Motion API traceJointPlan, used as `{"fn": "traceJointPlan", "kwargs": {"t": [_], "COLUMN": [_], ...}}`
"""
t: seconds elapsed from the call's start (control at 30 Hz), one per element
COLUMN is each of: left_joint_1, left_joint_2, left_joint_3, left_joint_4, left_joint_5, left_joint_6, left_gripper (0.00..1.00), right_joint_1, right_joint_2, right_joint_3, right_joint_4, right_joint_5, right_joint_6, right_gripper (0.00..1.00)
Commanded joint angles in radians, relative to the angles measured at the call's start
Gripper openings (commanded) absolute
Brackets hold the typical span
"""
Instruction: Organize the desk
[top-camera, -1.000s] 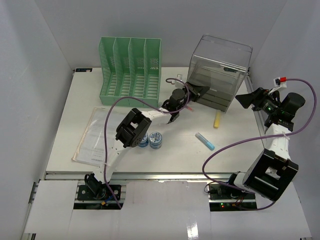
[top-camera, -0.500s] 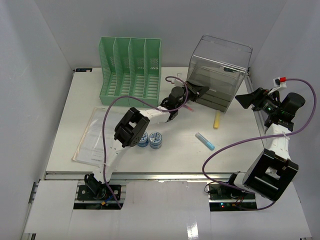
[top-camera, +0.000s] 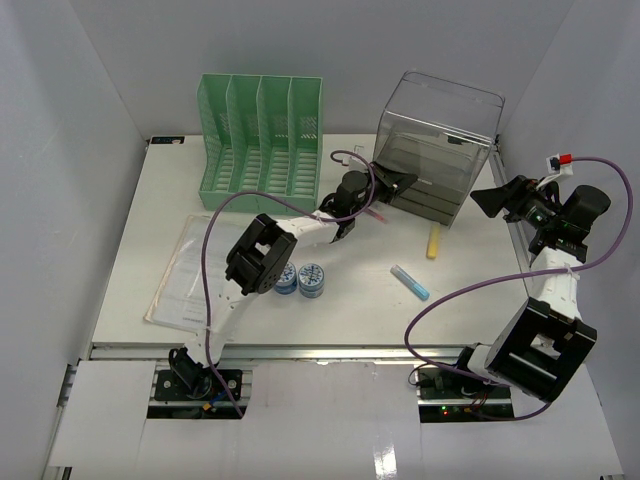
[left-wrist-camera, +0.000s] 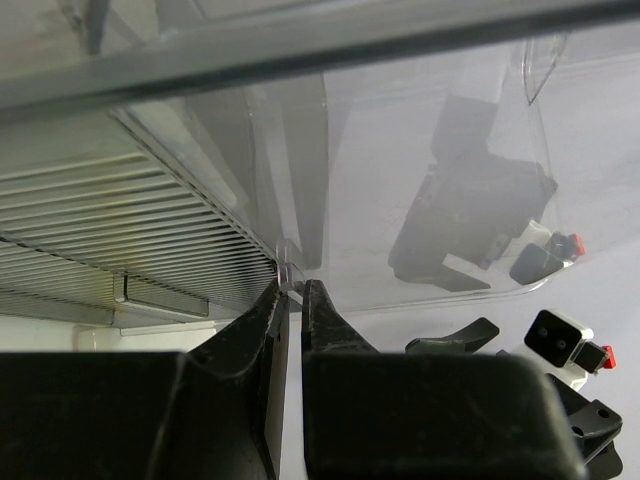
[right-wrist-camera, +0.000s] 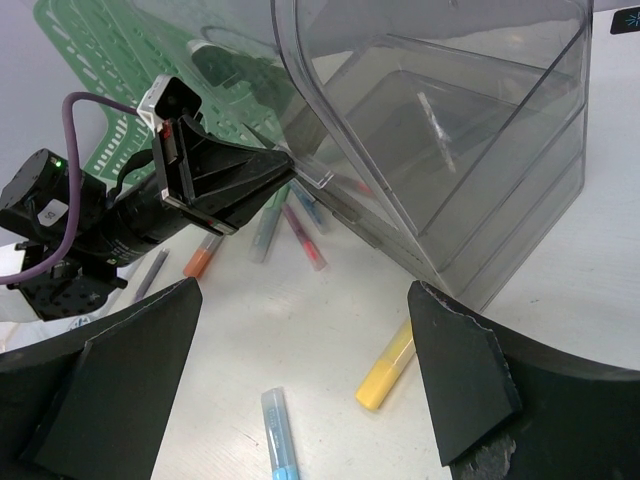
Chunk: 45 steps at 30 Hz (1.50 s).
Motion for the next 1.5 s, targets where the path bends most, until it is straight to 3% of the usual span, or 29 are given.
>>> {"fn": "traceJointPlan", "kwargs": {"t": [0.0,0.93,1.3,1.47], "left_joint_1": [-0.003,-0.003,-0.001,0.001], "left_joint_2": [-0.189,-0.267,-0.252,-0.250], "left_joint_3": [0.032,0.024,0.026,0.025], "left_joint_4": [0.149,0.111,0.125,0.125], "left_joint_5": [0.054,0.065,0.060,0.060], "left_joint_6": [0.014,0.058,0.046,0.046], "left_gripper": [0.00,0.00,0.00,0.00], "right_joint_1": [-0.006,-0.016,-0.016,-0.016], "right_joint_2": [-0.001,-0.026,-0.030,-0.020], "right_joint_3": [0.051,0.059,0.091,0.092], "right_joint_4": [0.004,-0.018,-0.160,-0.031], "right_joint_5": [-0.008,-0.069,0.038,-0.060], "right_joint_6": [-0.010,-0.037,-0.101,0.038], "right_gripper": [0.90,0.90,0.90,0.90]}}
